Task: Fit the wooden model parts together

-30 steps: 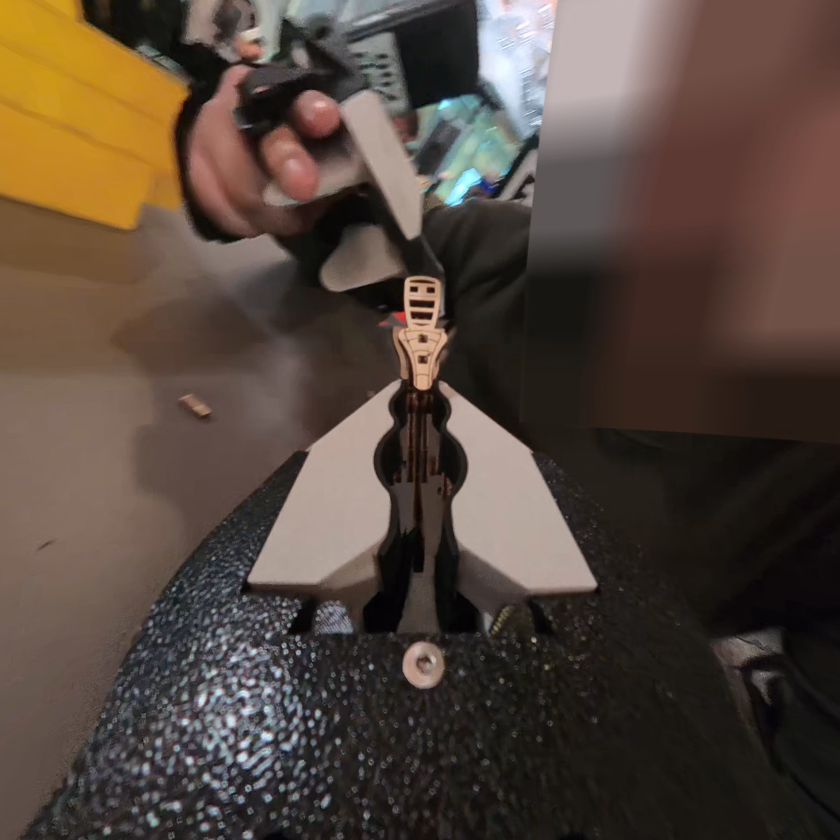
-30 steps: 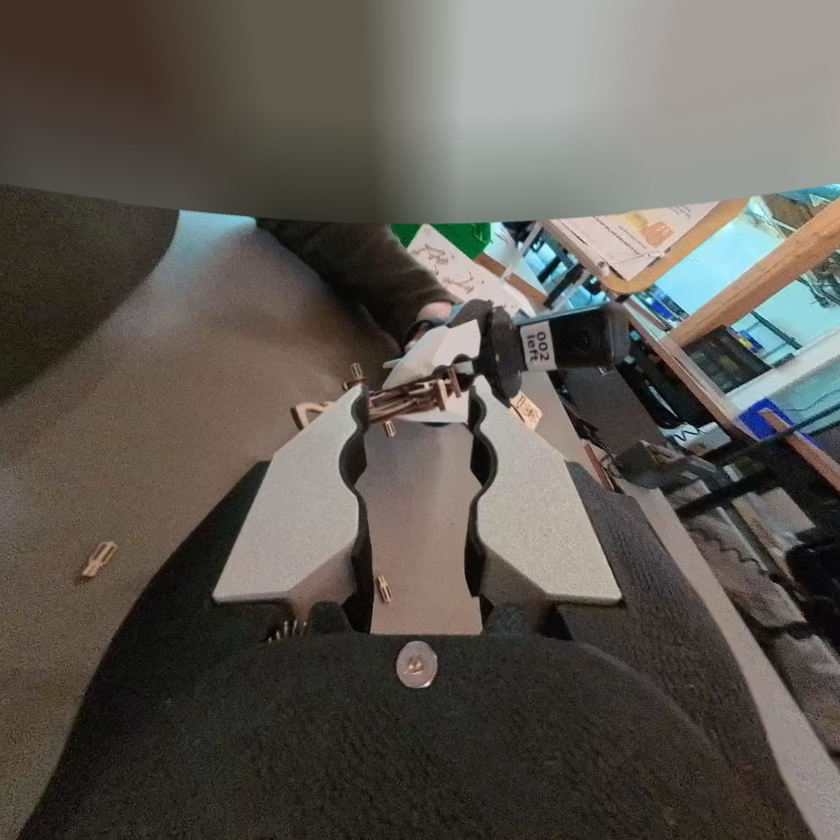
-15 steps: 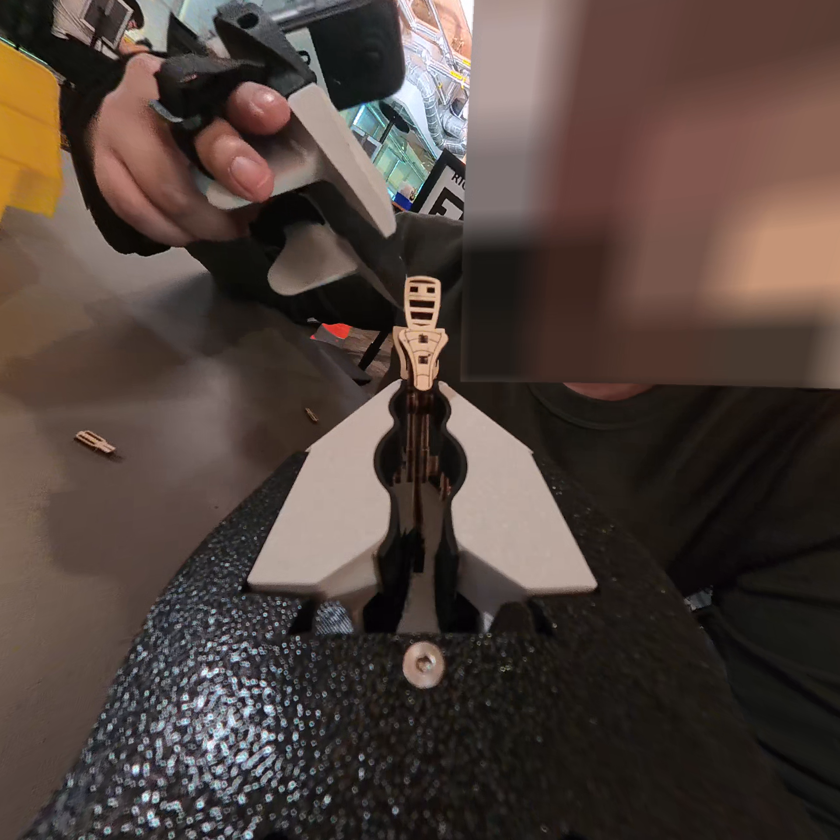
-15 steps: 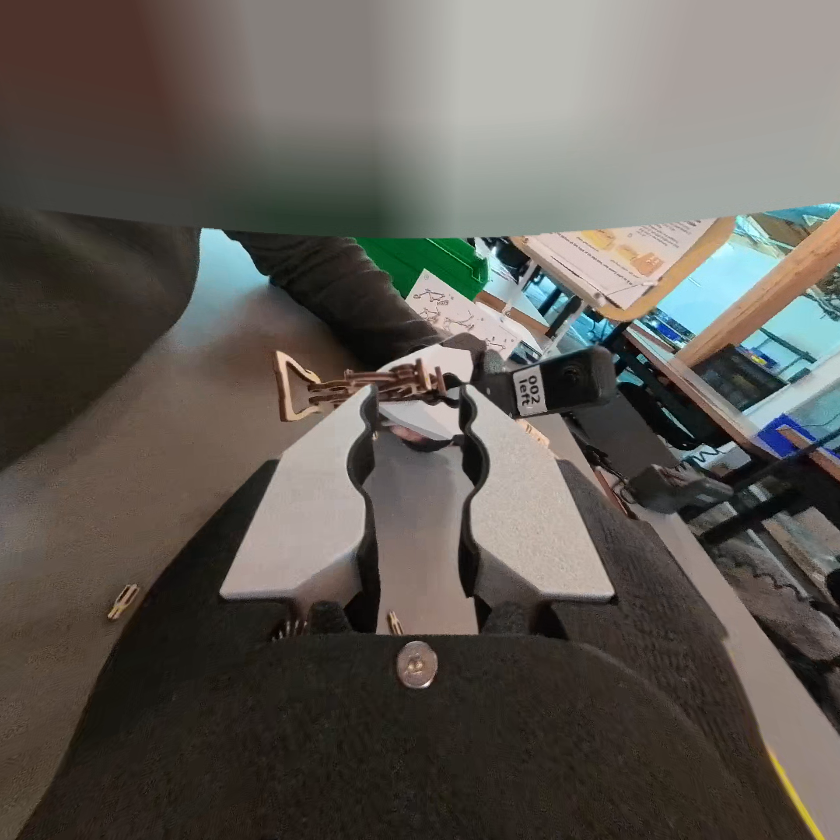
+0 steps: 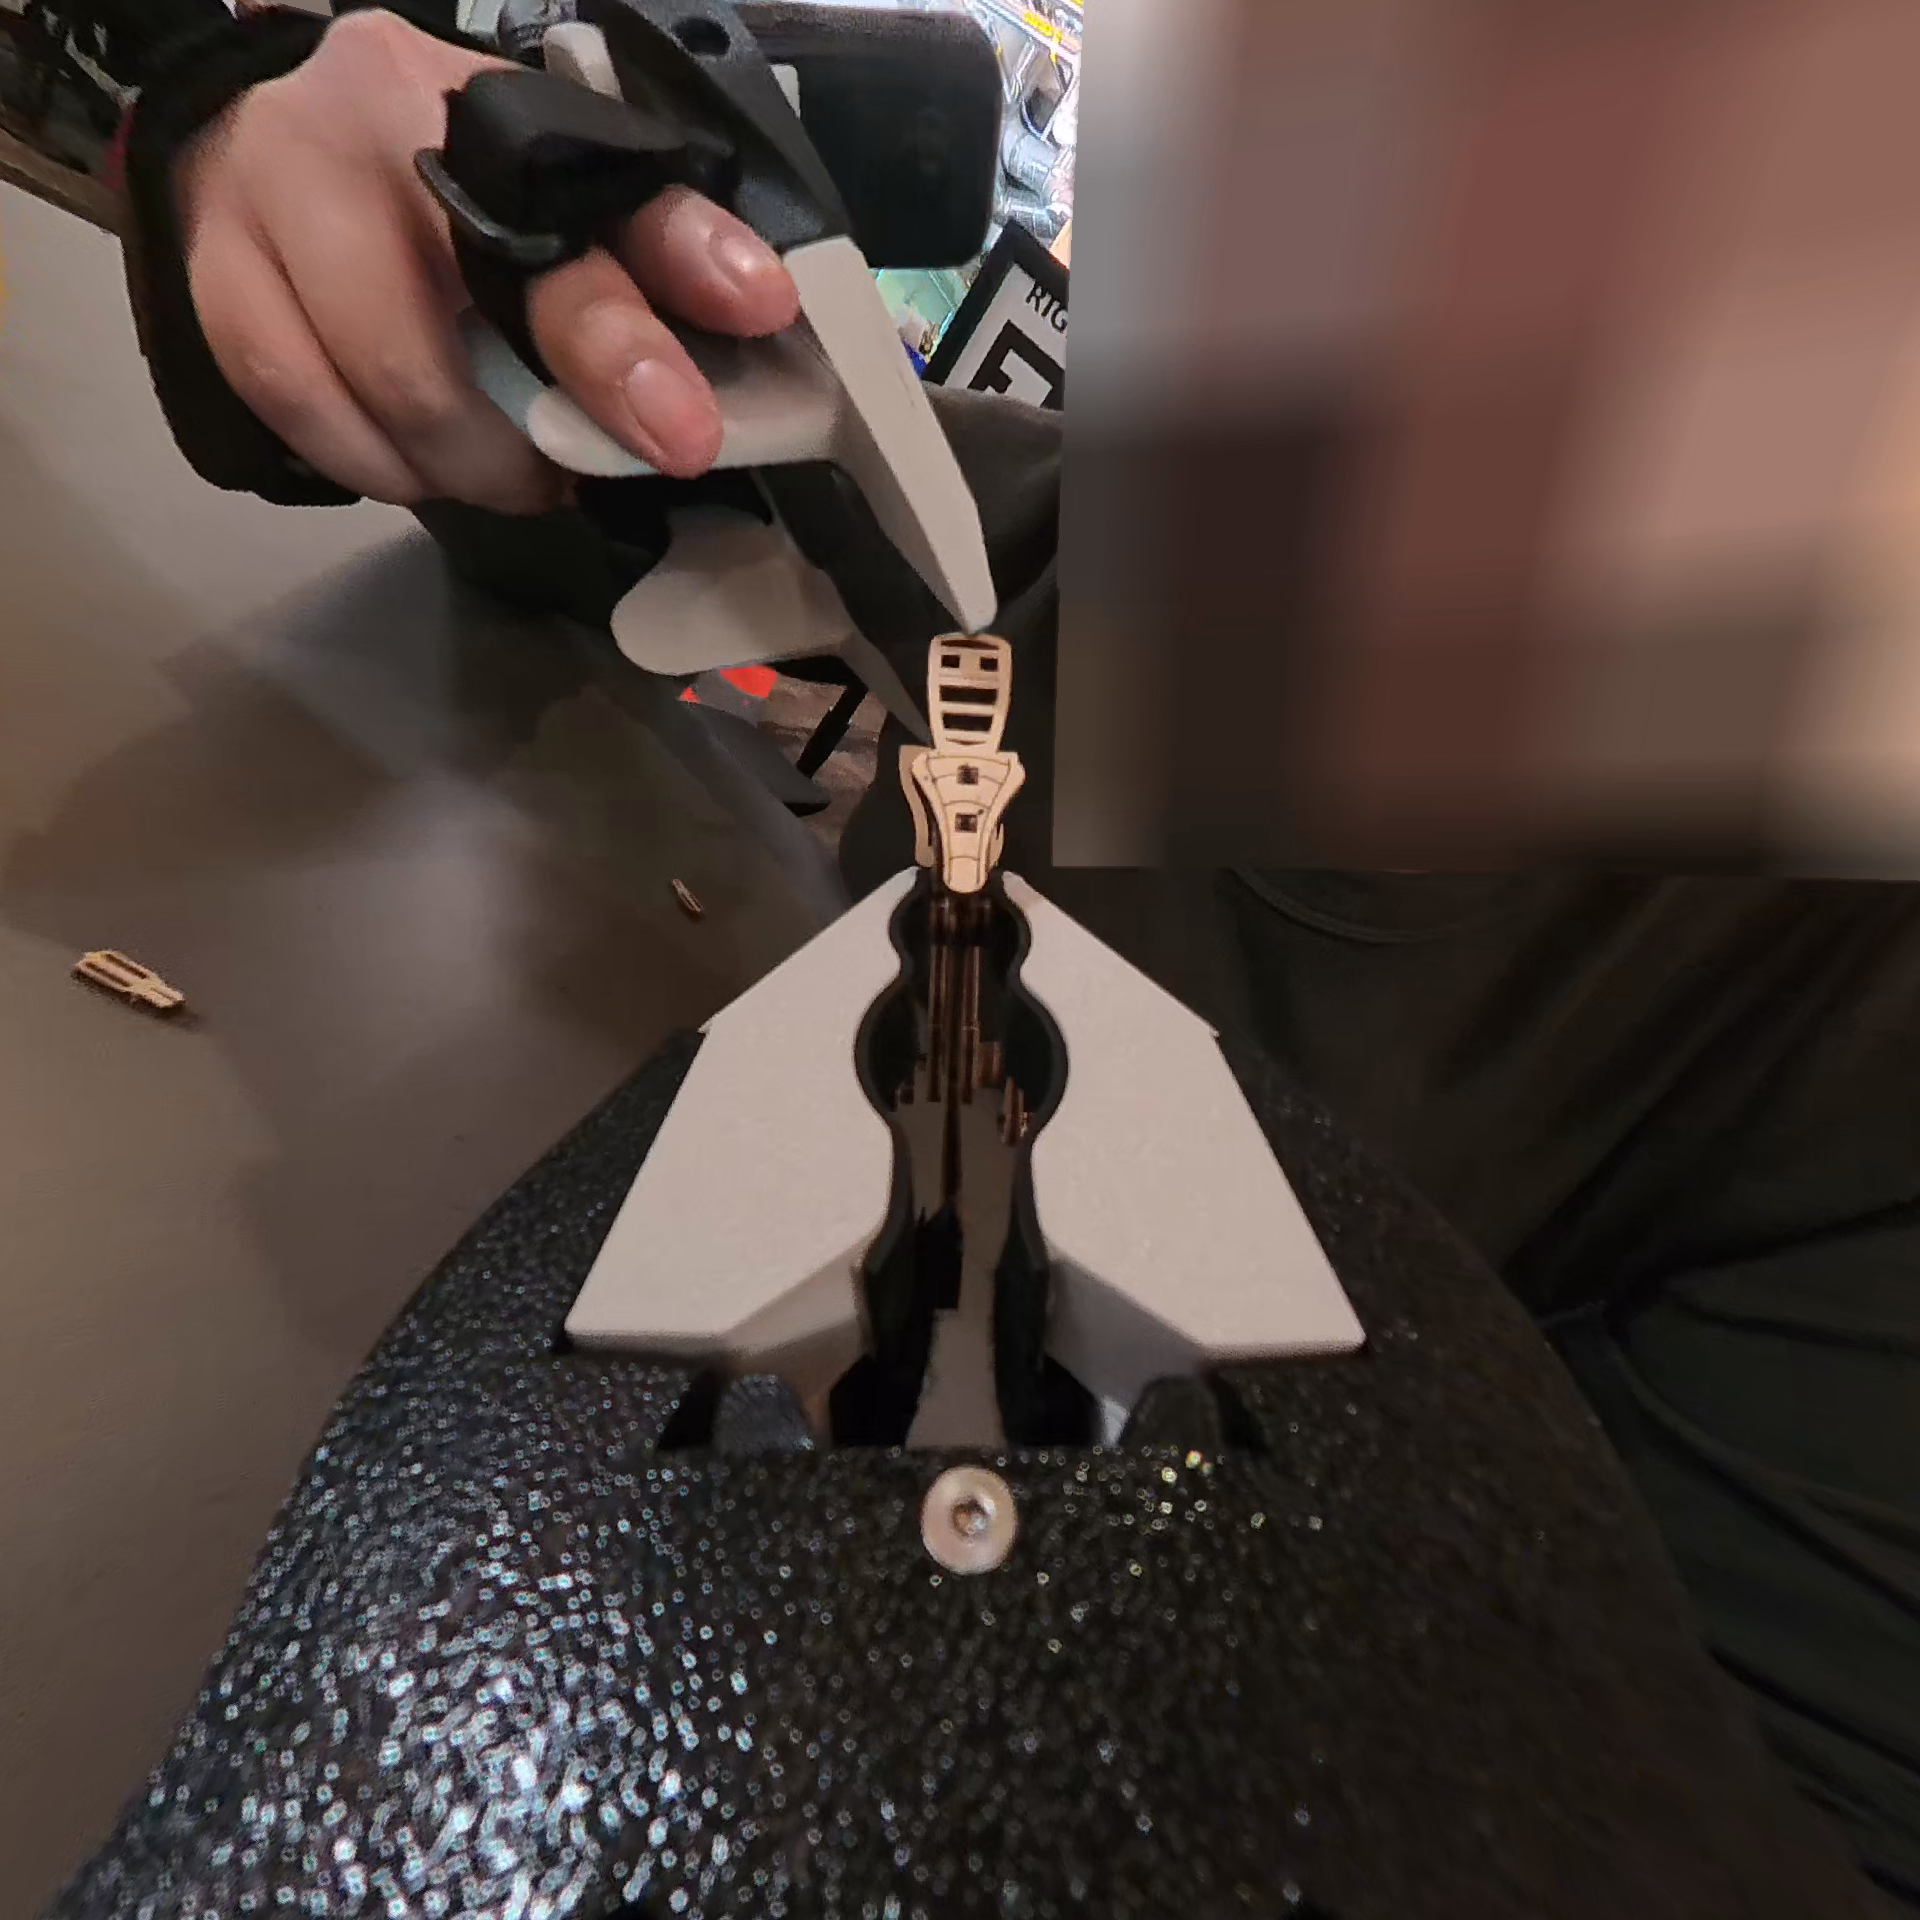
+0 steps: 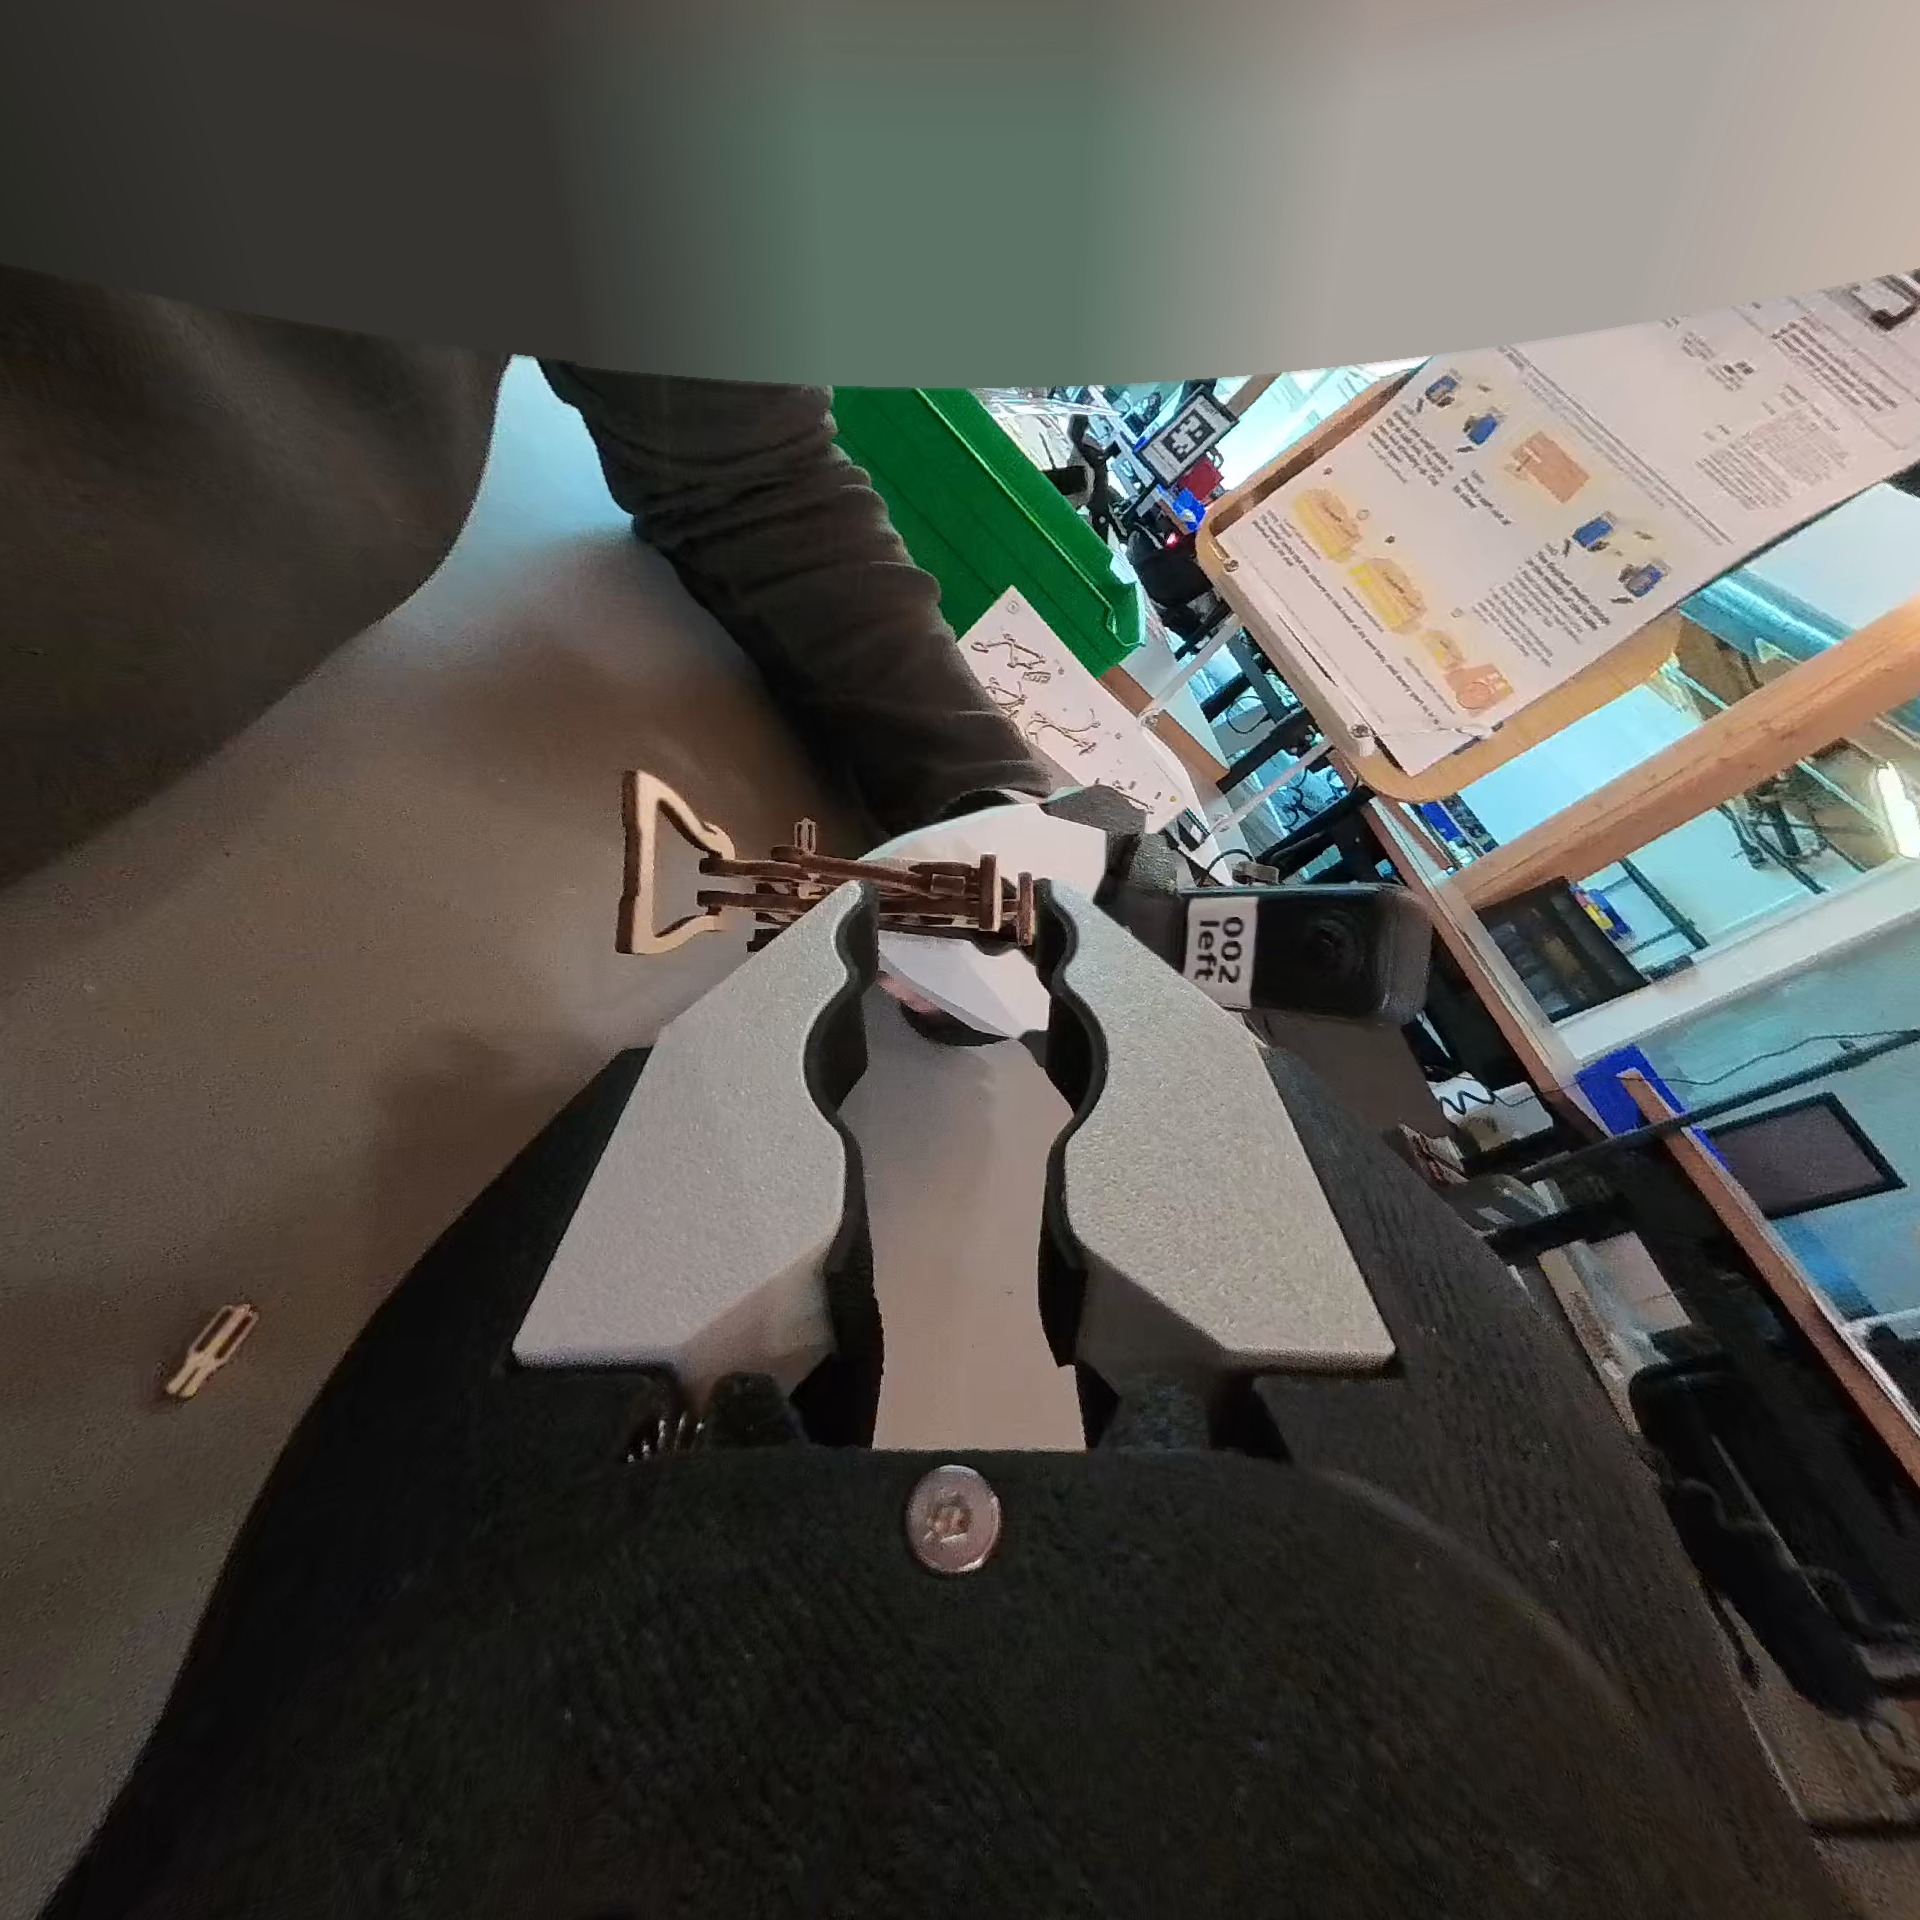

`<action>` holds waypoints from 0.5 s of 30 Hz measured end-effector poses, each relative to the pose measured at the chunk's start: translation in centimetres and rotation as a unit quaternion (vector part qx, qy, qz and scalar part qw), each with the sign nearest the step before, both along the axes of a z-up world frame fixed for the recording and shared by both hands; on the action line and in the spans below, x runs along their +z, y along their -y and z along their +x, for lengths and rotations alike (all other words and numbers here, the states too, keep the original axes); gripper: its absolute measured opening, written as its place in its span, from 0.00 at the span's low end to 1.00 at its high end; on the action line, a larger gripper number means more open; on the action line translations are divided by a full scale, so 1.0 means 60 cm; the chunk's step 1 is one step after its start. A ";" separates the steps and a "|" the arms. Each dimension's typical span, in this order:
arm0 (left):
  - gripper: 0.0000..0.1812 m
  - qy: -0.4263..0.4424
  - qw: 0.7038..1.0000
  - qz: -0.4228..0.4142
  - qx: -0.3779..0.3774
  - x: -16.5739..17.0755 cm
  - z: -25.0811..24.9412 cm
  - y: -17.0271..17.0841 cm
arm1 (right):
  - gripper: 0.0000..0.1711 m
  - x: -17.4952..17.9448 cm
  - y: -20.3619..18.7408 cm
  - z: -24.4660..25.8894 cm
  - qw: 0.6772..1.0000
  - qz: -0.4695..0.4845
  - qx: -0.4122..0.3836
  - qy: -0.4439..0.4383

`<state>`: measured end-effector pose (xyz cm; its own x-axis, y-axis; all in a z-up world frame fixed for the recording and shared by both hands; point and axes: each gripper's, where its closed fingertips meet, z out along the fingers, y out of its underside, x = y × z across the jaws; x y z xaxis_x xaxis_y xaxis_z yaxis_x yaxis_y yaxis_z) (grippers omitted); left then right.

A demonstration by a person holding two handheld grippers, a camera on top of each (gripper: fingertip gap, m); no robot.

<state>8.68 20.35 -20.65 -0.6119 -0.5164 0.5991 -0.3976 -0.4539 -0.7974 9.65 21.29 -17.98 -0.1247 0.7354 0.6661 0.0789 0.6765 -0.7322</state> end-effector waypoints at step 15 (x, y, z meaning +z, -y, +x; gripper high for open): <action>0.04 -0.022 0.999 0.020 -0.011 -0.014 0.001 0.010 | 0.10 -0.016 0.019 0.000 0.999 -0.024 0.029 0.033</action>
